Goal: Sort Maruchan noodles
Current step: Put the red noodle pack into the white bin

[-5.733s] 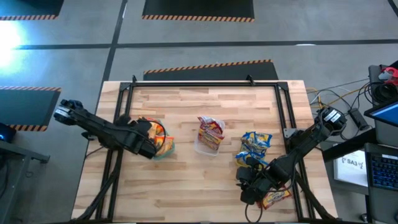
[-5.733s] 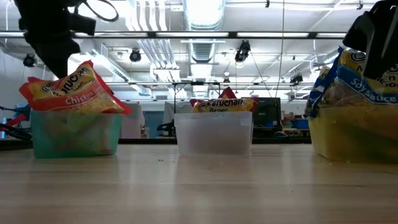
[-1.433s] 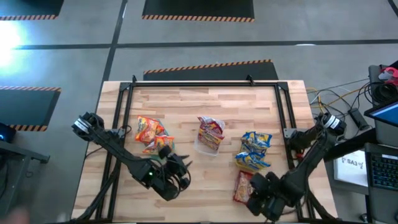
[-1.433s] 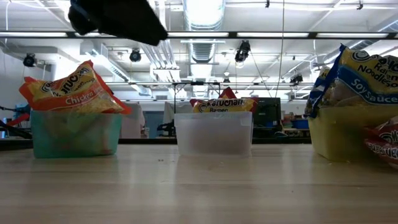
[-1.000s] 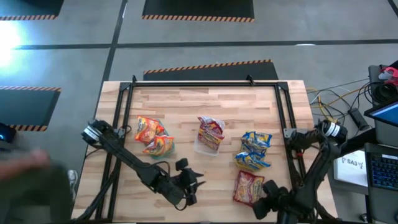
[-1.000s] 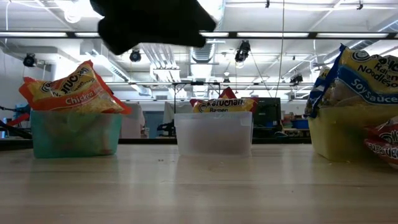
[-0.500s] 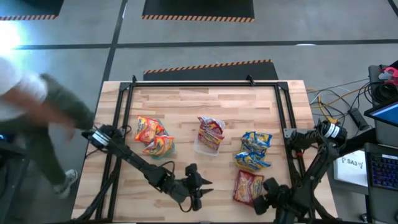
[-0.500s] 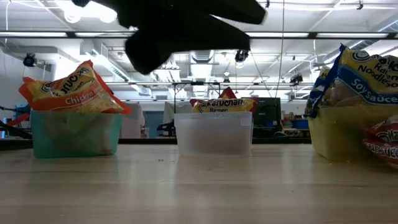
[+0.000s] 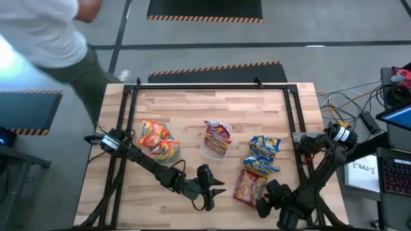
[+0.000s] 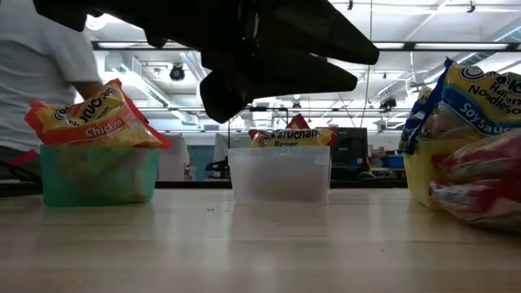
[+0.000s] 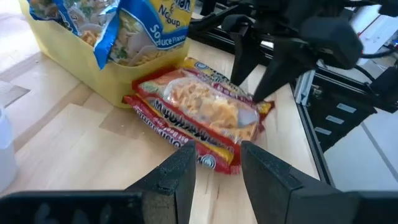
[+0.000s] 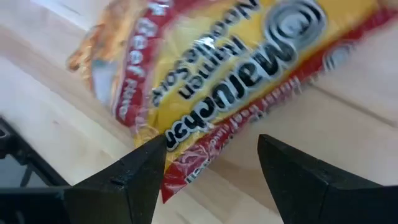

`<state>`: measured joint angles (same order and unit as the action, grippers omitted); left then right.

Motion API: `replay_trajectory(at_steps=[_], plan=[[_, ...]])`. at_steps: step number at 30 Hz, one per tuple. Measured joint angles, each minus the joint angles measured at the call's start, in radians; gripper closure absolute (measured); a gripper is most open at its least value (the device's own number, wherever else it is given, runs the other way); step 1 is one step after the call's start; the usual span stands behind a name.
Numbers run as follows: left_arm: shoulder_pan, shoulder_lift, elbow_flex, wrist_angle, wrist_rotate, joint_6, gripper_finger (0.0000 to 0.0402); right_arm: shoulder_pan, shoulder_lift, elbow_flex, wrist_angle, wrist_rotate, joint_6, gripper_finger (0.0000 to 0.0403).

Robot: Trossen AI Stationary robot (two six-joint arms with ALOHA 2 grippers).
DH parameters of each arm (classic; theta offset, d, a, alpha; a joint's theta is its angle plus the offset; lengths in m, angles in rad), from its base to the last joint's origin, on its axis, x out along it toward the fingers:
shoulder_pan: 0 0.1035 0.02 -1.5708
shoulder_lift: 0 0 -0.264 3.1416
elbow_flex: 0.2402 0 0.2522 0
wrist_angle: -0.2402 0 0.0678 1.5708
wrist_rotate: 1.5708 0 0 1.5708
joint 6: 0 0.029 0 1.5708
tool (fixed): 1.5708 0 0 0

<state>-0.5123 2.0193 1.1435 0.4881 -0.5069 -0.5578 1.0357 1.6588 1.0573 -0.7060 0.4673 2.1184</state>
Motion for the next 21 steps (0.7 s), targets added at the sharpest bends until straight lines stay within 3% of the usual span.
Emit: replay_trajectory(at_steps=[7, 16, 21], plan=[[0.043, 0.025, 0.000, 0.002, 0.070, 0.017, 0.0292, -0.033, 0.000, 0.000, 0.019, 0.028, -0.071, 0.0162], [0.095, 0.096, 0.006, 0.086, 0.159, -0.089, 0.0292, -0.063, 0.000, -0.020, 0.037, 0.036, -0.083, 0.0164], [0.108, 0.123, 0.009, 0.130, 0.161, -0.144, 0.0292, -0.086, 0.000, -0.030, 0.058, 0.059, -0.163, 0.0165]])
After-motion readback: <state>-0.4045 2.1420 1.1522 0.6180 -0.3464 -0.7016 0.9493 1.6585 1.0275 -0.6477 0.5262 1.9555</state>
